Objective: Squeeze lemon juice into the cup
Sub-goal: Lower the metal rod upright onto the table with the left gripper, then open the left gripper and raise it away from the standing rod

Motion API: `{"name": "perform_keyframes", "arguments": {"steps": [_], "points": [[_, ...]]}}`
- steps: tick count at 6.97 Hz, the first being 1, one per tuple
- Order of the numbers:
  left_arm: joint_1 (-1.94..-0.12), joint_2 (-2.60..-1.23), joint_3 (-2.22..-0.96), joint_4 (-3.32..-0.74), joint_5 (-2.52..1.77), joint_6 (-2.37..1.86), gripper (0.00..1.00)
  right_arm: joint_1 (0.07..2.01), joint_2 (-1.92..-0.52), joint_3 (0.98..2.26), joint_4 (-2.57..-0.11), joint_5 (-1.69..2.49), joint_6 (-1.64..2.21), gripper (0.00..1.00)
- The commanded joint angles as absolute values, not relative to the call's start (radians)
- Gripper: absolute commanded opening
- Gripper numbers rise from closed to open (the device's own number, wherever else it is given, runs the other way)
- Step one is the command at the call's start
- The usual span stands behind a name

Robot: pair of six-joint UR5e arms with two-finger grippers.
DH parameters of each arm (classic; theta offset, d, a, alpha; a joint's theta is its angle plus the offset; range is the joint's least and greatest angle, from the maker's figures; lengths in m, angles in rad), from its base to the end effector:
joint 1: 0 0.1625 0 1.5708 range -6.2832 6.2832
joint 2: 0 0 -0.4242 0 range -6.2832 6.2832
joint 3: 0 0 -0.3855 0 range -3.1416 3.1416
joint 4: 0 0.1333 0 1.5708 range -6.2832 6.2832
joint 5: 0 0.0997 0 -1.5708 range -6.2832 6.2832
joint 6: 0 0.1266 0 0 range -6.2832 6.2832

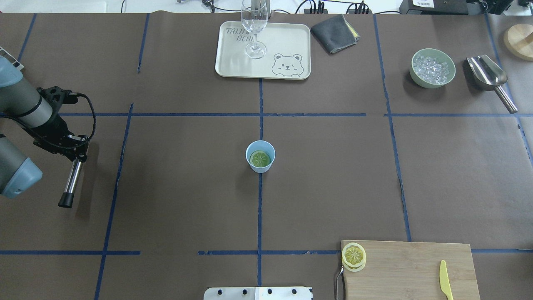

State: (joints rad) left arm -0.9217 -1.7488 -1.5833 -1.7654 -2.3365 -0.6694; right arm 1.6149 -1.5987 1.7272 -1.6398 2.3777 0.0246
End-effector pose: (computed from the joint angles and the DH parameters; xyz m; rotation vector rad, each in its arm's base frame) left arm 0.3145 -0.4898 0.5541 -0.1737 0.8216 0.1283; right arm 0.0628 -0.4729 0.6186 0.0641 -0.8061 0.0409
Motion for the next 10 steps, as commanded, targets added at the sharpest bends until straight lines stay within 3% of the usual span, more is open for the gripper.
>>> {"name": "perform_keyframes", "arguments": {"steps": [1, 3, 5, 10], "points": [[-0.919, -1.75, -1.569, -1.779, -2.333, -0.664, 0.99, 1.614, -1.6, 1.727, -1.64, 2.378, 0.026, 1.0], [-0.92, -1.75, -1.578, -1.779, -2.33, -0.663, 1.0, 1.615, -1.6, 1.732, -1.64, 2.379, 0.026, 1.0], [-0.952, -1.747, -1.672, -1.773, -2.336, -0.667, 1.0, 1.615, -1.6, 1.733, -1.64, 2.384, 0.031, 1.0], [-1.219, -1.726, -1.808, -1.764, -2.339, -0.66, 1.0, 1.614, -1.598, 1.739, -1.64, 2.385, 0.029, 1.0]]}}
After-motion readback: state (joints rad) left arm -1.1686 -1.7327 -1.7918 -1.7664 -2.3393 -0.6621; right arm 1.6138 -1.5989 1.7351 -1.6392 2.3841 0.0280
